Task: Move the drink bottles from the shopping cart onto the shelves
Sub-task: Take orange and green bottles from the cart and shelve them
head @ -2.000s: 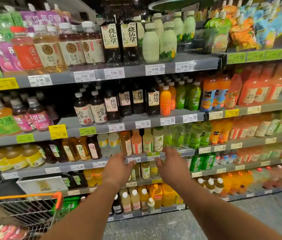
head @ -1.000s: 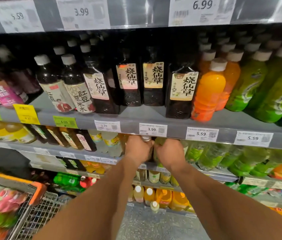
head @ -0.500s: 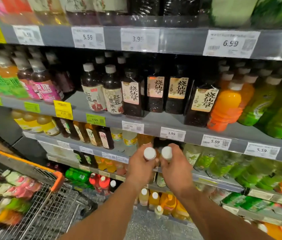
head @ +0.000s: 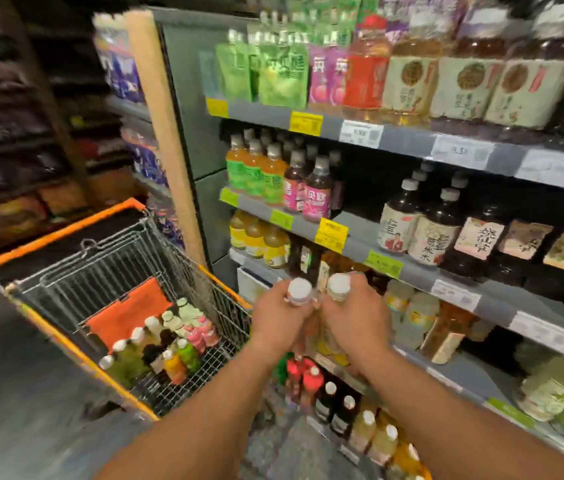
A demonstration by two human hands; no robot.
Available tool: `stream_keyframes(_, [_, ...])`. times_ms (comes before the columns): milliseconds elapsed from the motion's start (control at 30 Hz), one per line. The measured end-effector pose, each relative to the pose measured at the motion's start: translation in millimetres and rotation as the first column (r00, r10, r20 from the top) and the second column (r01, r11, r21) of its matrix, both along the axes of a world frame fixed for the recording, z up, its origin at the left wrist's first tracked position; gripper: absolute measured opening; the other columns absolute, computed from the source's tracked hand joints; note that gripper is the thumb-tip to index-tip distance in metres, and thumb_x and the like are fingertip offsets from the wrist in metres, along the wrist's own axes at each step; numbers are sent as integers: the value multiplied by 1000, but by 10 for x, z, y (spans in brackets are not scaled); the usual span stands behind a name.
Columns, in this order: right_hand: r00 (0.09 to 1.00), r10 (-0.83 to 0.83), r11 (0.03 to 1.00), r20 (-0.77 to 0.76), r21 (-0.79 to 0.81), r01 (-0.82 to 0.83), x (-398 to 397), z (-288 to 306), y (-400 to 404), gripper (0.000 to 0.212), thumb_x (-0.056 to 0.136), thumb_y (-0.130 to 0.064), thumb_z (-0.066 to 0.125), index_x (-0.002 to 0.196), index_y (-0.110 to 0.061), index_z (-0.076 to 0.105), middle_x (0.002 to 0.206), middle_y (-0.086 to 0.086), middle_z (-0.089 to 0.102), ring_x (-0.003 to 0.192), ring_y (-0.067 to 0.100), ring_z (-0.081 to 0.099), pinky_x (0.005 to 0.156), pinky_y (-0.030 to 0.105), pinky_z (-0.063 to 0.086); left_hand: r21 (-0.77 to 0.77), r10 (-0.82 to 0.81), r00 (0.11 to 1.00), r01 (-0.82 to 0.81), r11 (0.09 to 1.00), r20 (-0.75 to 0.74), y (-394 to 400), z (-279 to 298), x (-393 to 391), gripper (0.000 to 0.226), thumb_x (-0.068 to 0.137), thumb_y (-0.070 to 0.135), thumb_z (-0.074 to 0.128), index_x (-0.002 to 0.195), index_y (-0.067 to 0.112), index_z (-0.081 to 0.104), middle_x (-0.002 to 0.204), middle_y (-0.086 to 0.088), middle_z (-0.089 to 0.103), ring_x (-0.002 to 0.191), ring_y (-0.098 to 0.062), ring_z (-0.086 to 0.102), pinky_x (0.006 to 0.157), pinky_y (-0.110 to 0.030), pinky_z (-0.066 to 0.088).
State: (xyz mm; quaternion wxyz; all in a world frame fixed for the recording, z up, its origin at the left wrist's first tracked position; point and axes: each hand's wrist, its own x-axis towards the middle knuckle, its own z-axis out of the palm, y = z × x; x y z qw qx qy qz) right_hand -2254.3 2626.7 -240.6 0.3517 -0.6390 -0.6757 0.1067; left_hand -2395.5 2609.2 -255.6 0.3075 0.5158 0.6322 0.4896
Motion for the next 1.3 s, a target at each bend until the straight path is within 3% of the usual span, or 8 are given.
stream_keyframes(333, [929, 370, 928, 26, 21, -371, -2240, -53, -5, 36, 80, -42, 66, 101, -22, 45, 97, 11, 65, 90, 37, 61, 63, 38, 39, 28, 362, 931, -361, 932, -48, -525, -78, -2072, 24, 71, 42, 83, 82, 46, 62, 81, 29, 66, 81, 9, 60, 64, -9, 42])
stream_keyframes(567, [866, 498, 863, 40, -115, -491, -3005, -589, 457, 35, 81, -45, 64, 98, -29, 38, 95, 7, 67, 88, 36, 63, 63, 36, 44, -91, 445, 894, -448, 890, -45, -273, -697, -2656, 26, 73, 37, 82, 85, 46, 61, 86, 24, 66, 86, 0, 60, 70, -22, 44])
stream_keyframes(767, [832, 548, 816, 88, -278, -507, -3231, -1545, 1376, 33, 84, -41, 64, 101, -22, 43, 92, 9, 67, 85, 35, 64, 66, 40, 51, -286, 486, 874, -463, 839, 11, 534, -1601, -2769, 27, 73, 35, 83, 93, 34, 65, 92, 16, 69, 89, -15, 65, 73, -26, 51])
stream_keyframes(900, [827, 560, 756, 42, -435, -489, -3360, -2372, 1965, 36, 89, -52, 54, 104, -21, 46, 93, 10, 68, 88, 34, 65, 68, 35, 47, -451, 522, 852, -449, 771, 45, 1134, -2303, -2763, 22, 68, 31, 73, 88, 32, 64, 87, 2, 72, 78, -28, 69, 66, -46, 57])
stream_keyframes(1000, [795, 600, 696, -86, -432, -573, -3443, -2985, 2271, 38, 88, -48, 62, 104, -15, 53, 87, 6, 68, 80, 28, 65, 67, 35, 50, -503, 560, 829, -481, 718, 5, 1521, -2839, -2823, 11, 67, 24, 68, 70, 31, 59, 75, 2, 70, 72, -26, 66, 57, -35, 53])
stream_keyframes(1100, [820, 560, 670, -118, -518, -532, -3496, -3545, 2491, 43, 82, -53, 54, 115, -25, 48, 92, -6, 59, 79, 17, 58, 69, 27, 45, -569, 575, 817, -490, 661, -35, 1793, -3385, -2899, 11, 81, 17, 69, 80, 22, 60, 81, -3, 68, 76, -28, 64, 57, -28, 45])
stream_keyframes(1233, [832, 554, 653, -34, -603, -459, -3538, -4157, 2655, 36, 87, -35, 61, 116, -17, 48, 101, 6, 61, 91, 28, 61, 80, 37, 52, -606, 539, 839, -467, 644, -73, 2026, -3967, -2980, 14, 85, 15, 67, 84, 23, 56, 77, 5, 58, 73, -19, 58, 58, -23, 35])
stream_keyframes(1300, [841, 540, 711, -3, -532, -459, -3554, -4344, 2685, 35, 83, -20, 67, 112, -5, 55, 92, 12, 62, 82, 32, 64, 72, 34, 52, -636, 538, 841, -449, 628, -62, 2094, -4169, -3001, 18, 84, 22, 69, 94, 26, 55, 79, 11, 56, 73, -12, 54, 65, -21, 37])
